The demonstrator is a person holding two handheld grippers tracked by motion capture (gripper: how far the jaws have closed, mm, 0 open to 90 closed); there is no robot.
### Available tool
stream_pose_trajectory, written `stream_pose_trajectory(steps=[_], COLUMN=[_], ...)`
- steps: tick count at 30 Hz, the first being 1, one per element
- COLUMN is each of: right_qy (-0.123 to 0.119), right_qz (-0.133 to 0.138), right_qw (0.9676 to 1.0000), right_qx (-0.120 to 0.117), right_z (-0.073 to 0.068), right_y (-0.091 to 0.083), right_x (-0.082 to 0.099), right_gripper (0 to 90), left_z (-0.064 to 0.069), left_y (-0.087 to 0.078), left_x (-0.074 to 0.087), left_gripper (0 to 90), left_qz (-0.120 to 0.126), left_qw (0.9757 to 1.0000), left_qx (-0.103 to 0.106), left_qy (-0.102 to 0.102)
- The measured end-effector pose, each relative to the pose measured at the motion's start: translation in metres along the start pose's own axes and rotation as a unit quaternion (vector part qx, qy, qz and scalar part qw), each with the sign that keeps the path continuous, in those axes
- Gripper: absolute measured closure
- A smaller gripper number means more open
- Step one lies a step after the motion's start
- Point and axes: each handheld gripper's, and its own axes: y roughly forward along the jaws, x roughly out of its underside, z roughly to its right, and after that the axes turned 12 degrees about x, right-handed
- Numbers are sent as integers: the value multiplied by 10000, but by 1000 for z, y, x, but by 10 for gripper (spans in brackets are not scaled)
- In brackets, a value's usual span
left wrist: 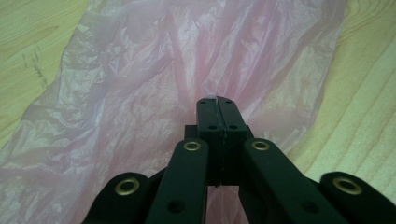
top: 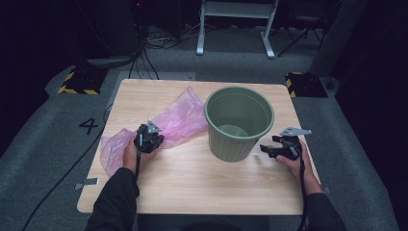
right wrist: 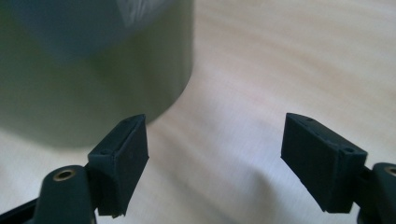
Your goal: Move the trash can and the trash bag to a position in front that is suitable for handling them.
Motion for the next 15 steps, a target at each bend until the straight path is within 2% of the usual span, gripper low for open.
stream_pose_trajectory(steps=[1, 4, 5, 6, 8, 13, 14, 15], right_qy=[-4, 74, -50, -151, -243, -508, -546, -683], right_qz=[111, 362, 458, 494, 588, 654, 662, 679], right_qw=[9999, 9991, 9985, 9982, 9965, 9926, 9913, 9879], right_qx=[22, -195, -299, -305, -546, -884, -1000, -1215], right_z=[1, 5, 5, 4, 3, -4, -5, -9], right_y=[1, 0, -1, -2, -4, -4, -4, -3], right_x=[-7, -20, -27, -30, -34, -36, -37, -38], right_gripper=[237, 235, 238, 238, 236, 232, 224, 206], left_z=[0, 1, 2, 2, 2, 1, 1, 2], left_y=[0, 0, 0, -1, 0, -1, -1, -1], left_x=[0, 1, 1, 0, 1, 1, 1, 1], left_gripper=[899, 899, 899, 899, 898, 898, 898, 898], left_qz=[-3, -17, 5, -9, -2, 13, 22, 31], left_qw=[10000, 10000, 10000, 10000, 10000, 10000, 9999, 9999], left_qx=[5, 15, 28, 31, 47, 59, 65, 66], left_qy=[5, 29, 30, 55, 61, 68, 77, 73])
